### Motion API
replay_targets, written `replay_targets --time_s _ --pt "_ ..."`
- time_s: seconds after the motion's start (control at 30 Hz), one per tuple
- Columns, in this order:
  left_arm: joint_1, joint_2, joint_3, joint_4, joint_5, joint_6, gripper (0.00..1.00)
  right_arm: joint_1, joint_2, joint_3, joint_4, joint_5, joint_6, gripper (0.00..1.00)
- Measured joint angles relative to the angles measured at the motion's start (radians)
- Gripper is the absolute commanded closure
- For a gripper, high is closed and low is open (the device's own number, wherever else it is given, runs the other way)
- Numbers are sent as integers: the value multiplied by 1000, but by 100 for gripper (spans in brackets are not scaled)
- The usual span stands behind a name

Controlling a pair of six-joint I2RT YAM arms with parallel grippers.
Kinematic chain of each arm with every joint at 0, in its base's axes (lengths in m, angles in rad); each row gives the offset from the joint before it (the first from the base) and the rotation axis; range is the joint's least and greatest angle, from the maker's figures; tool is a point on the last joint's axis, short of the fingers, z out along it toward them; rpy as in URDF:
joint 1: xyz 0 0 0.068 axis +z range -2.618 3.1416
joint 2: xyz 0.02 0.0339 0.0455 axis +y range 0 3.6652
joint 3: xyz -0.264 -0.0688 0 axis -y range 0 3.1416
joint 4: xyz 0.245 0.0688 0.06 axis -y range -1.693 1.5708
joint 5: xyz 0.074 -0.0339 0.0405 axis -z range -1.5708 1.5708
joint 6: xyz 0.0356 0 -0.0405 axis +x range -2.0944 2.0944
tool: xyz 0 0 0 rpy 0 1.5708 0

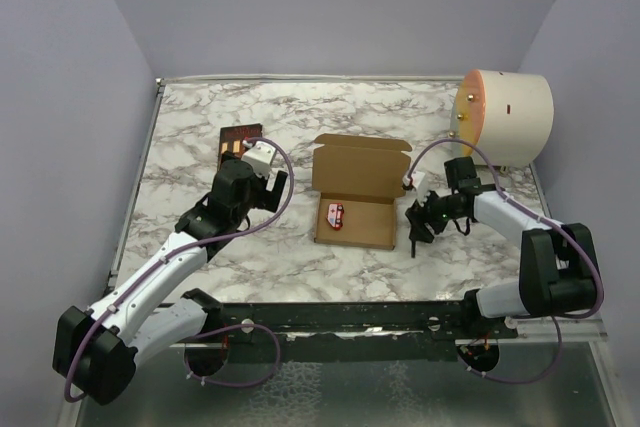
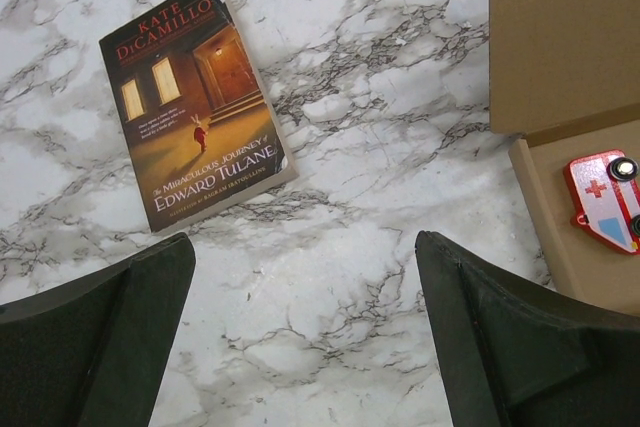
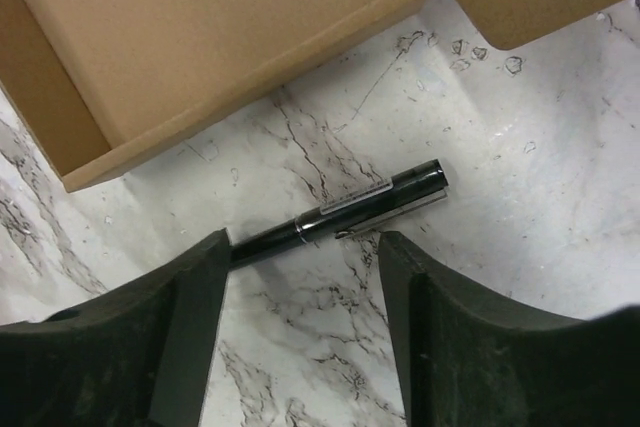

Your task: Fold the paper box

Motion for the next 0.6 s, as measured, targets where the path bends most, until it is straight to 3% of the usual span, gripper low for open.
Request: replay_targets --time_s 0.17,0.33,0.6 --pt "4 0 0 2 6 2 5 4 3 0 16 31 4 51" --pt "5 0 0 2 6 3 5 4 1 0 23 79 -1 67" --pt "10 3 0 2 9 3 5 -29 -9 0 20 146 -7 71"
